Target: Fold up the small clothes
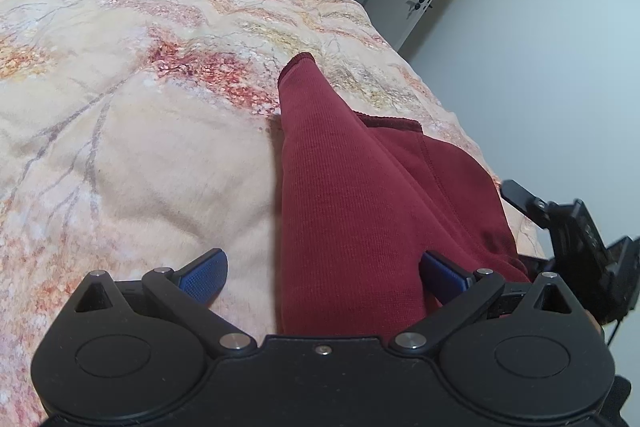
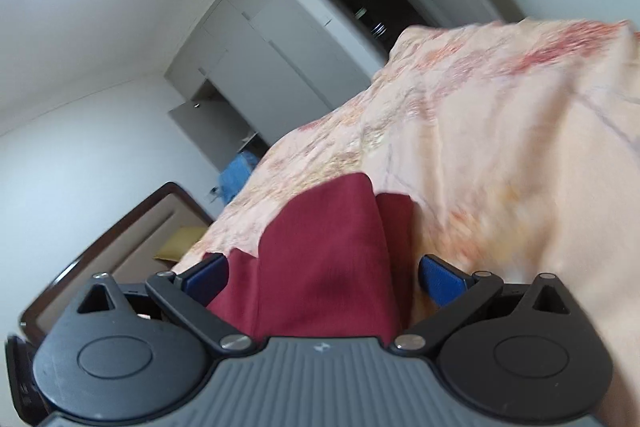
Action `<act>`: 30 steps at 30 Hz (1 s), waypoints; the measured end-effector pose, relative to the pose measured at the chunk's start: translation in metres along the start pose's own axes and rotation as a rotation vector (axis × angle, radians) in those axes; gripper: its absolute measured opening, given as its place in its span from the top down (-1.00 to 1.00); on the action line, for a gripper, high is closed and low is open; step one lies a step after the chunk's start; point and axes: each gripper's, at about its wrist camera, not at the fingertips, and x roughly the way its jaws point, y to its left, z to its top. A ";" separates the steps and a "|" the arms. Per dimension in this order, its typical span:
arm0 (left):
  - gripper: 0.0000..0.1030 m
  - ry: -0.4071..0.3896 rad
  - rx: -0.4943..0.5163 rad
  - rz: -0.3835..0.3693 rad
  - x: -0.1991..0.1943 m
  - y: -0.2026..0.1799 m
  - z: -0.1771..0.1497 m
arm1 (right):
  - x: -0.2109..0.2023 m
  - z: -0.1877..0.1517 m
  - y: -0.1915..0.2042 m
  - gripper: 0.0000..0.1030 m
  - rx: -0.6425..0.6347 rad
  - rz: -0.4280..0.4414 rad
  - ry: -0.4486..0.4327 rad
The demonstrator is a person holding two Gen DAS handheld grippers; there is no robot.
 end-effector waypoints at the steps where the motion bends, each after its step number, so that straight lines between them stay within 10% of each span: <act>1: -0.99 0.001 0.002 -0.002 -0.001 0.000 -0.001 | 0.007 0.005 -0.003 -1.00 0.006 0.015 0.014; 20: -0.99 0.042 0.033 -0.005 0.005 0.000 0.006 | 0.001 -0.013 -0.014 0.07 -0.002 -0.087 -0.036; 30: -0.85 0.110 0.111 0.026 0.014 -0.009 0.024 | 0.004 -0.017 -0.010 0.18 -0.013 -0.096 -0.031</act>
